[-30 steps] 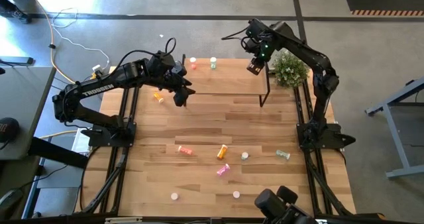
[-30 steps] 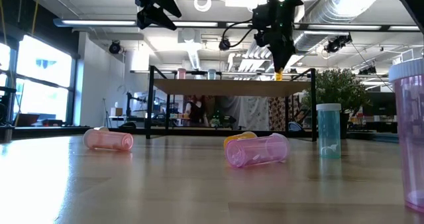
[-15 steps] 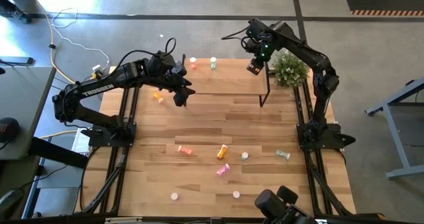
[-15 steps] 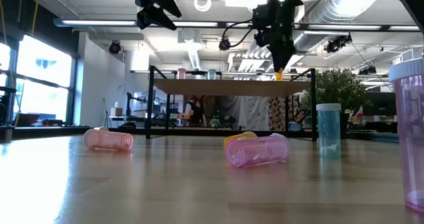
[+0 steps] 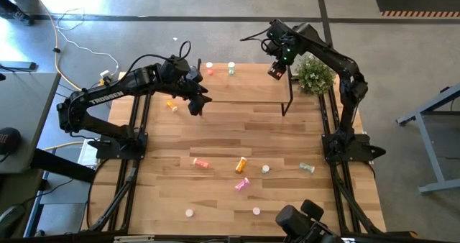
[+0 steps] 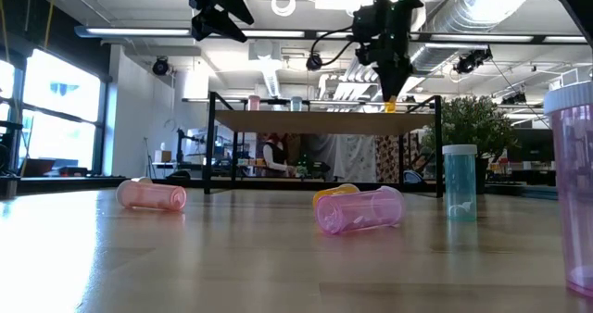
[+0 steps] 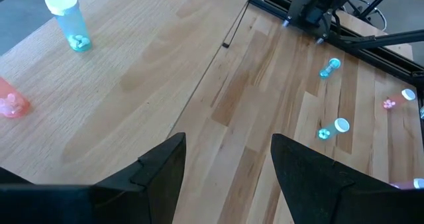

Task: Pick and place medicine bottles onto shelf by color
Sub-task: Put the middle yellow pill bottle on the shelf

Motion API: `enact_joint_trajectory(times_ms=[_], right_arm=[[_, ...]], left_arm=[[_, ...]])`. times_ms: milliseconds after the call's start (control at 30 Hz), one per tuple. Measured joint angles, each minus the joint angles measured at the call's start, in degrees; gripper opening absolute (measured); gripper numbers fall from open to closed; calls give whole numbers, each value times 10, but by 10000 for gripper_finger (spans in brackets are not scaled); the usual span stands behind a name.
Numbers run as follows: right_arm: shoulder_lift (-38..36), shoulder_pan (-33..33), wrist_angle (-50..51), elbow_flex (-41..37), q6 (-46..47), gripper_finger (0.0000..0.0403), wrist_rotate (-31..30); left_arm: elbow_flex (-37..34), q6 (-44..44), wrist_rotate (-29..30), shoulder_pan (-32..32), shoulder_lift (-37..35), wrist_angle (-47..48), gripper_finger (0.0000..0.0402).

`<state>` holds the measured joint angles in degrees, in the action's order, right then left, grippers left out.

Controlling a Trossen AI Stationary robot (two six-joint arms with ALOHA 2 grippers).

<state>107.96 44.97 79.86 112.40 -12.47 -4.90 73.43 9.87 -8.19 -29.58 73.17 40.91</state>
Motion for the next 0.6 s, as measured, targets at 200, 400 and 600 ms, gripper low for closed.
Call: enact_joint_trajectory(times_ms=[200,400,600], right_arm=[[0,0,-5,0,10,172,0],[0,0,-11,2,17,172,1],[0,0,-13,28,20,172,2]], left_arm=[[0,0,0,0,0,0,213],[0,0,0,0,0,0,213],[0,0,0,0,0,0,213]])
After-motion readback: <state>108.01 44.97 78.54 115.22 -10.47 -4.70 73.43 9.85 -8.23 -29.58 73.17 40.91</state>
